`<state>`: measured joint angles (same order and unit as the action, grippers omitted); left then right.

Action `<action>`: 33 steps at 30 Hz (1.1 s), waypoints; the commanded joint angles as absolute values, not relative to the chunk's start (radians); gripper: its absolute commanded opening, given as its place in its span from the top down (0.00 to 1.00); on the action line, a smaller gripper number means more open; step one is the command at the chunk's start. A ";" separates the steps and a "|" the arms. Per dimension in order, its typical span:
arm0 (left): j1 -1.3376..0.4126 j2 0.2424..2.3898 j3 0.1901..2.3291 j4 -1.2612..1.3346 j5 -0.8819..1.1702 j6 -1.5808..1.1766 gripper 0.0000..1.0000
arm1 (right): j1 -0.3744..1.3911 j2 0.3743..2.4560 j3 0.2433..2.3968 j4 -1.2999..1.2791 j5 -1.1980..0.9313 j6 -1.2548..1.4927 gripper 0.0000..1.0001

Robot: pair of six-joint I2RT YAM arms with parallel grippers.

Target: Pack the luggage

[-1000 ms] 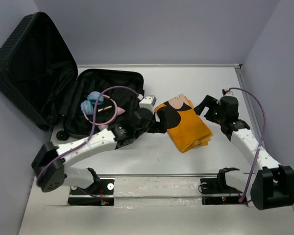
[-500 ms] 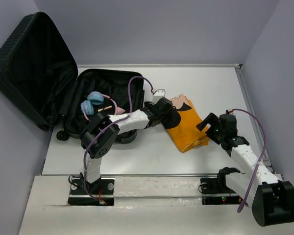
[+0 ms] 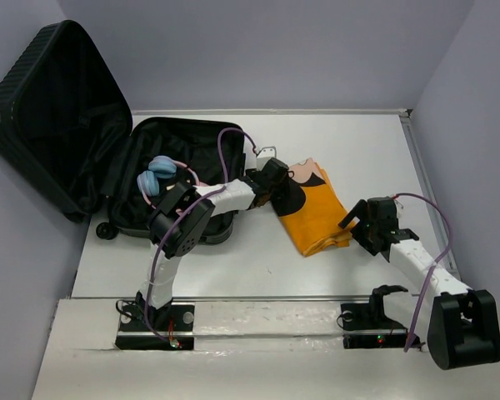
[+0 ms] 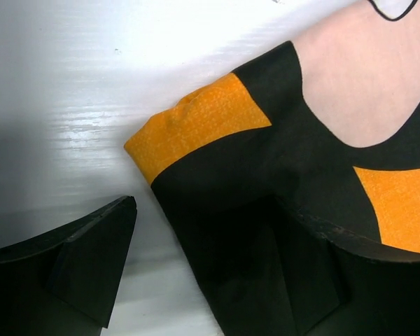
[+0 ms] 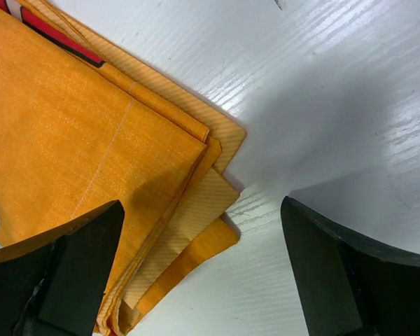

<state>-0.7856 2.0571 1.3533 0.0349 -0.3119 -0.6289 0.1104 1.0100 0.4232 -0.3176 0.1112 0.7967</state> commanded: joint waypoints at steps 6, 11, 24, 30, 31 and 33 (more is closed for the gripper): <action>-0.792 2.089 1.374 0.115 -0.290 -0.657 0.30 | 0.109 1.170 0.488 -0.256 0.092 0.785 0.02; -0.792 2.086 1.359 0.155 -0.282 -0.657 0.47 | 0.109 1.259 0.486 -0.155 -0.065 0.798 0.13; -0.795 2.053 1.298 0.255 -0.224 -0.684 0.94 | 0.109 1.328 0.482 0.119 -0.345 0.810 0.86; -0.795 1.873 1.261 0.285 -0.209 -0.657 0.94 | 0.109 1.142 0.547 0.094 -0.354 0.753 0.93; -0.793 1.847 1.264 0.285 -0.207 -0.652 0.94 | 0.109 1.117 0.563 0.078 -0.356 0.755 0.93; -0.795 1.775 1.287 0.270 -0.206 -0.632 0.94 | 0.127 1.062 0.607 0.049 -0.373 0.759 0.93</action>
